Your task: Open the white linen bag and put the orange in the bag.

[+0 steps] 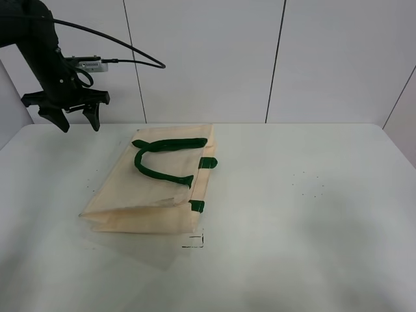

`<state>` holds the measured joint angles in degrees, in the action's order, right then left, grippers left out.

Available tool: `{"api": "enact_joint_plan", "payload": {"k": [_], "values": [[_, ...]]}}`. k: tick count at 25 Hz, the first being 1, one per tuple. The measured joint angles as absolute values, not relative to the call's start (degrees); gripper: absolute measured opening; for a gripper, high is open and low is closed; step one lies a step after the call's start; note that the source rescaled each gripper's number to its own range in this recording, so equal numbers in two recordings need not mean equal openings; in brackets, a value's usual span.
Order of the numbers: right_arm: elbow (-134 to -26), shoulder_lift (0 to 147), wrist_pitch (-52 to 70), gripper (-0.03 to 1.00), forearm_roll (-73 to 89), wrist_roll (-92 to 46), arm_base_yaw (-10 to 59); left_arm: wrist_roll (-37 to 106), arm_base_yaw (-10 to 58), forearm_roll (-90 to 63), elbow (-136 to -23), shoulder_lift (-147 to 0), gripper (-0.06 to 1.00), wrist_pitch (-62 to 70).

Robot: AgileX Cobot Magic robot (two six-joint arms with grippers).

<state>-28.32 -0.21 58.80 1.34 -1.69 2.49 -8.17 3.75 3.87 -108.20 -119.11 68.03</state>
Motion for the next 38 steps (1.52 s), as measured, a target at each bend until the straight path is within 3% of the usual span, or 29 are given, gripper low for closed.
{"api": "enact_joint_plan", "payload": {"k": [9, 24, 38], "values": [[-28.3, -0.2, 58.8, 1.00, 1.3, -1.7, 2.5, -8.2, 3.7, 3.9, -81.7, -102.1, 0.88, 68.0], [-28.3, -0.2, 58.8, 1.00, 1.3, -1.7, 2.5, -5.3, 3.7, 3.9, -32.7, -52.6, 0.87, 60.8], [-28.3, -0.2, 58.8, 1.00, 1.3, -1.7, 2.5, -2.1, 3.7, 0.8, -28.3, -13.2, 0.87, 60.7]]}}
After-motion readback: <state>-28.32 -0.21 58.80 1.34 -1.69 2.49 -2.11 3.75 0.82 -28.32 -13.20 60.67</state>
